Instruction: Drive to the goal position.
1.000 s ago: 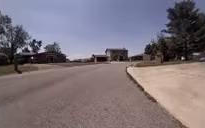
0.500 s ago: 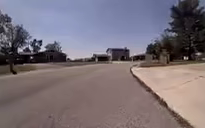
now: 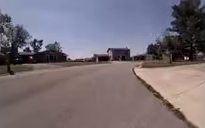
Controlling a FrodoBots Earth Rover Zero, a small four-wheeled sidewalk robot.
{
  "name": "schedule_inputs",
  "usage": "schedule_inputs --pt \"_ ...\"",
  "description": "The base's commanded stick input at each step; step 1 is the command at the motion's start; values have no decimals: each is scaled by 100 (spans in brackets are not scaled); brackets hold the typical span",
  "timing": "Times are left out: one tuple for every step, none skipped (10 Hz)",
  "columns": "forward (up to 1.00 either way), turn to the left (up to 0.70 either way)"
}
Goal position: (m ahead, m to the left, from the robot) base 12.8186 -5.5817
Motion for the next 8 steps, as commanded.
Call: schedule_inputs --pt "70 0" --pt "70 0" --pt "70 0" --pt "70 0" --pt "70 0" --pt "70 0" --pt "70 0" --pt "70 0"
